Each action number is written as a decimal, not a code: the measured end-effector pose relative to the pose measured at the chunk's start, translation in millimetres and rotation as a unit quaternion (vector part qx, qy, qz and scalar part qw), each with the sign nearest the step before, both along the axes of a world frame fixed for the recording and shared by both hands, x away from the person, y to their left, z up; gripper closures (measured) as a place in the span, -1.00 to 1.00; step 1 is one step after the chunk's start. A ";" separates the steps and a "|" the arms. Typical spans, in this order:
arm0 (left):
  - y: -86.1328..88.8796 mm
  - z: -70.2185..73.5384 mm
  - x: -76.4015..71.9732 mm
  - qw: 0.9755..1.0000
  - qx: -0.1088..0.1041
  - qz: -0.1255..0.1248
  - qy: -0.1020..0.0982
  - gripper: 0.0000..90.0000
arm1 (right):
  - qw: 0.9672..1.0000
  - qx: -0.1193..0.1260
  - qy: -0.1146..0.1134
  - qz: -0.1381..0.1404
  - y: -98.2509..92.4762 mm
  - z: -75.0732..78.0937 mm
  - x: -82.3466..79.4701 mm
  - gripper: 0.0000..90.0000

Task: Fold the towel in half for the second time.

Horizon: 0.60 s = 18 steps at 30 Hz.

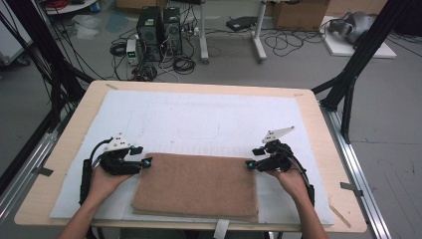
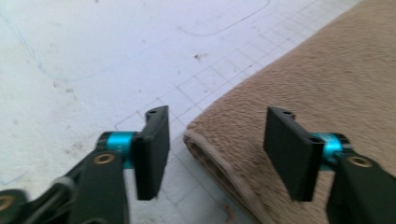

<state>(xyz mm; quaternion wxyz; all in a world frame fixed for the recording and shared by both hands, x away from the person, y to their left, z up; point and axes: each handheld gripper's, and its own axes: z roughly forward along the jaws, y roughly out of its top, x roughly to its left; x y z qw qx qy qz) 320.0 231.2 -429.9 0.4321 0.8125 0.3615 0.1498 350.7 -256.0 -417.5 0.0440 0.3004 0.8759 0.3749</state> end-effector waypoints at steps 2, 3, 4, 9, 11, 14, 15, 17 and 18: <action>-4.1 -5.1 3.4 1.000 0.008 -0.004 0.014 -0.16 | 1.000 -0.011 0.003 -0.002 1.7 -3.2 1.7 -0.14; -5.5 -7.3 5.0 1.000 0.015 -0.009 0.022 -0.18 | 1.000 -0.012 0.008 -0.001 2.7 -5.3 2.5 -0.14; -6.9 -9.4 6.3 0.999 0.017 -0.011 0.030 -0.18 | 1.000 -0.014 0.013 0.002 3.7 -7.6 3.1 -0.13; -5.9 -14.6 10.0 0.998 -0.002 -0.025 0.059 -0.03 | 0.999 -0.011 0.037 0.024 9.5 -15.6 1.5 0.17; -4.5 -15.2 10.7 0.997 -0.012 -0.026 0.067 0.09 | 0.999 -0.008 0.041 0.029 10.1 -15.5 1.6 0.32; -5.5 -14.2 8.6 0.997 -0.013 -0.035 0.065 0.39 | 0.998 -0.006 0.041 0.038 9.6 -14.1 1.4 0.59; -6.4 -13.6 7.1 0.997 -0.011 -0.036 0.062 0.48 | 0.998 -0.003 0.042 0.040 8.9 -13.1 1.5 0.65; -8.2 -12.4 4.2 0.998 -0.009 -0.034 0.055 0.62 | 0.998 -0.007 0.040 0.041 9.7 -11.5 0.8 0.71; -8.9 -12.0 2.8 0.998 -0.007 -0.029 0.051 0.66 | 0.998 -0.010 0.036 0.042 10.6 -10.2 -0.2 0.73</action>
